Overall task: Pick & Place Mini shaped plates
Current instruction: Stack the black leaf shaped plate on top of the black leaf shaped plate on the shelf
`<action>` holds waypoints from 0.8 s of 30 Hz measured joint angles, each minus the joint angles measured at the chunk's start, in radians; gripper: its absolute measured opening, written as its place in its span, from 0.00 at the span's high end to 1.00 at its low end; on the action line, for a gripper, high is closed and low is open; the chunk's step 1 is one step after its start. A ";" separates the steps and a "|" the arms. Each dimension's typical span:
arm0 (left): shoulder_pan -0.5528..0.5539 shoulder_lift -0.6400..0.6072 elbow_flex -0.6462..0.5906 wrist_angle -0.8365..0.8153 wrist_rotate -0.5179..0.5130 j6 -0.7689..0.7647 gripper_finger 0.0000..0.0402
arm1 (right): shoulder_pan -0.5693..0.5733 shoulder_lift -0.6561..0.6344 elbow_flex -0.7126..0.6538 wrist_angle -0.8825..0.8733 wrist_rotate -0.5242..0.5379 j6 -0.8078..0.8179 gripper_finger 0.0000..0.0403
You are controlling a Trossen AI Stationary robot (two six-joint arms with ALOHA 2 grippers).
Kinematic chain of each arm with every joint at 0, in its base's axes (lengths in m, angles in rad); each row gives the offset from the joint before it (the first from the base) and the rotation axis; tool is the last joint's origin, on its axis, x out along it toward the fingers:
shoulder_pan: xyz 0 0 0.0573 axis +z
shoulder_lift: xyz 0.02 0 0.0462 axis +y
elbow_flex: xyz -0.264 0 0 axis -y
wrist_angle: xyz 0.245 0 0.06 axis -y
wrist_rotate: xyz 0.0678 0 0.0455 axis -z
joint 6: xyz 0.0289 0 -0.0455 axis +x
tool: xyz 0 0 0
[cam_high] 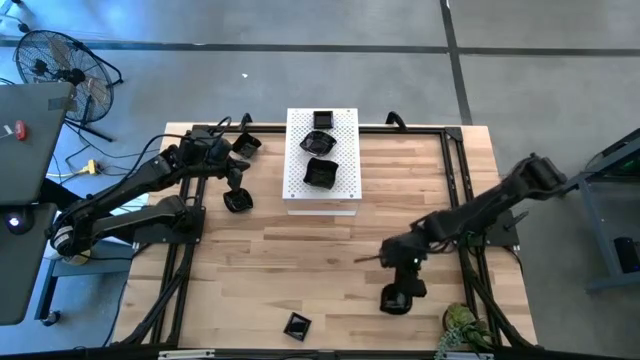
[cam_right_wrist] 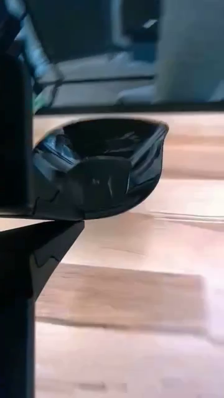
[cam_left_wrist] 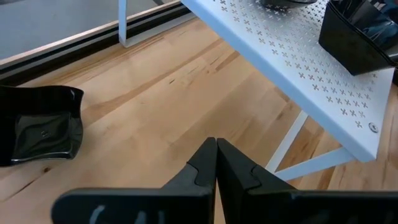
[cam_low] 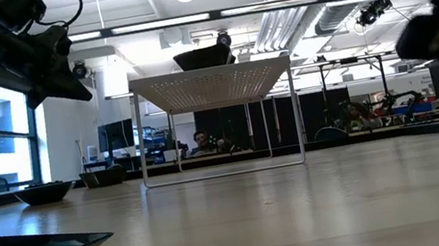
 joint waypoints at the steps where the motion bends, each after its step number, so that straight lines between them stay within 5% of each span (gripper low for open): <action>1: 0.000 0.000 0.000 0.000 0.000 -0.002 1.00 | -0.013 -0.024 0.000 0.000 -0.001 0.018 0.99; 8: 0.000 0.000 0.000 0.000 -0.001 -0.002 1.00 | -0.150 -0.206 0.038 -0.005 -0.007 0.165 0.99; 14: 0.000 0.000 0.000 0.003 -0.002 -0.002 1.00 | -0.354 -0.267 0.216 -0.032 0.045 0.194 0.99; 24: 0.000 0.000 0.000 0.039 -0.007 -0.003 1.00 | -0.777 0.049 0.798 -0.338 -0.029 -0.114 0.98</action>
